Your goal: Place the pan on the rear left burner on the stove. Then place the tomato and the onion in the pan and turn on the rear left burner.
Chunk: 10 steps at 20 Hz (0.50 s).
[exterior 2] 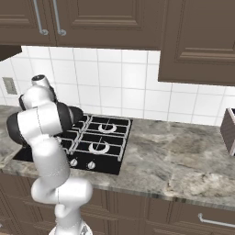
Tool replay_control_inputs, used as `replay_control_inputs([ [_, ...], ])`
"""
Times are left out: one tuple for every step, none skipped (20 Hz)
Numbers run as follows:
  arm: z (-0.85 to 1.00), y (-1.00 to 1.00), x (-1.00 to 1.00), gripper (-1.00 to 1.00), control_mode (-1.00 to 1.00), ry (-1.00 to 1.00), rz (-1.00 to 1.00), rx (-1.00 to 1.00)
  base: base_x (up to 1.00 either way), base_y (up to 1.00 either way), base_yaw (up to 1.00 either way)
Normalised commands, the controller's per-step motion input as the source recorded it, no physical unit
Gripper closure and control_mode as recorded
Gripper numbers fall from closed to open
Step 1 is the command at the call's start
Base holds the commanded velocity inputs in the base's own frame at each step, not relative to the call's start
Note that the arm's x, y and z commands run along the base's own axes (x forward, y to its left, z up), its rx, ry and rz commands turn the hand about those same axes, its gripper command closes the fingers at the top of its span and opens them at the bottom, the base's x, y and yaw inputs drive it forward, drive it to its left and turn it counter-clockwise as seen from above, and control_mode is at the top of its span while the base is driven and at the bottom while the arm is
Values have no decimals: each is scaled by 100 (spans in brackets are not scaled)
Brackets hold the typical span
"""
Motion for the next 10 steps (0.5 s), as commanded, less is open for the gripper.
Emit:
replay_control_inputs([
  [0, -39, -78, -100, -100, 0, 0, 0, 0, 0, 0],
  [0, -39, -80, -100, -100, 0, 0, 0, 0, 0, 0],
  [0, -38, -86, -100, -100, 0, 0, 0, 0, 0, 0],
  [0, -39, -92, -100, -100, 0, 0, 0, 0, 0, 0],
  [2, -38, -96, -100, -100, 0, 0, 0, 0, 0, 0],
  [7, -38, -98, -100, -100, 0, 0, 0, 0, 0, 0],
  [14, -38, -95, -100, -100, 0, 0, 0, 0, 0, 0],
  [24, -41, -86, -100, -100, 0, 0, 0, 0, 0, 0],
  [31, -38, -79, -100, -100, 0, 0, 1, 0, 0, 0],
  [38, -36, -62, -100, -100, 3, 0, 3, 0, 0, 0],
])
